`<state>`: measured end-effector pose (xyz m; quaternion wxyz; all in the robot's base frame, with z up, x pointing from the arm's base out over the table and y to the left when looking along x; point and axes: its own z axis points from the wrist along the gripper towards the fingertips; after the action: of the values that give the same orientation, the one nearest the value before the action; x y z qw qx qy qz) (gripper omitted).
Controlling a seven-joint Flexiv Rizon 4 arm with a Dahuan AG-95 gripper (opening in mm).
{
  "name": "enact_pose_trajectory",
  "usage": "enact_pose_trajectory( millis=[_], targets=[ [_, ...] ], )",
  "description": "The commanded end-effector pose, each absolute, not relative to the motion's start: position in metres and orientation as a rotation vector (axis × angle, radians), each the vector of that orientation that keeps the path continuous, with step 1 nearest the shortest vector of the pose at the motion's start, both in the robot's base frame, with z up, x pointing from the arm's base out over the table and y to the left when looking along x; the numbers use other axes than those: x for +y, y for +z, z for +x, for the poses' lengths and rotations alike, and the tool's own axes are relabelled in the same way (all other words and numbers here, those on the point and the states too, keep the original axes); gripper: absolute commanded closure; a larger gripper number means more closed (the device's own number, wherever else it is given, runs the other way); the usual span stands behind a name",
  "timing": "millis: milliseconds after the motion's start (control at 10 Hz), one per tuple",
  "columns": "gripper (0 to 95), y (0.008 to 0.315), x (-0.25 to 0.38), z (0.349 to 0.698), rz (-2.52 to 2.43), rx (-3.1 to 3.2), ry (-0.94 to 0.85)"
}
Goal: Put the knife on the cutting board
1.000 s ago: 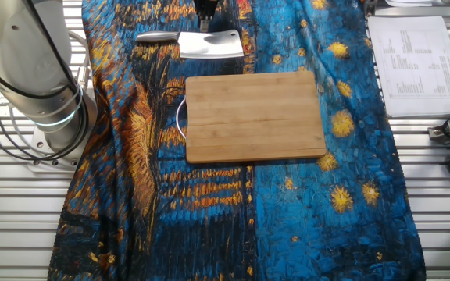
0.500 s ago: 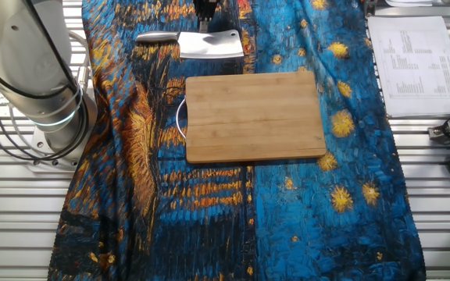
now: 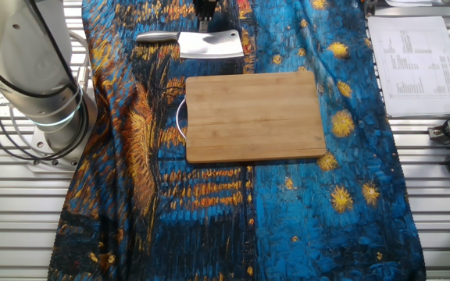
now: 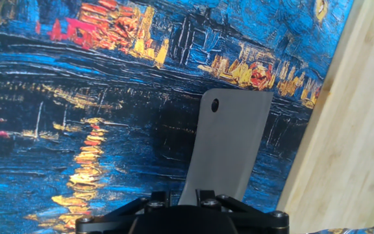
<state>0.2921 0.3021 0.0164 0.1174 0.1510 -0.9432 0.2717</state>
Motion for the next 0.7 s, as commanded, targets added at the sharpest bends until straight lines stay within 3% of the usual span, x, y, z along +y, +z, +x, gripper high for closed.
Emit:
enact_pose_trajectory(
  millis=[100,700],
  targets=[
    [76.0,0.0161,0.3025,0.2914,0.438,-2.756,0.813],
    [76.0,0.0147,0.3028,0.2873,0.428,-2.751,0.845]
  ],
)
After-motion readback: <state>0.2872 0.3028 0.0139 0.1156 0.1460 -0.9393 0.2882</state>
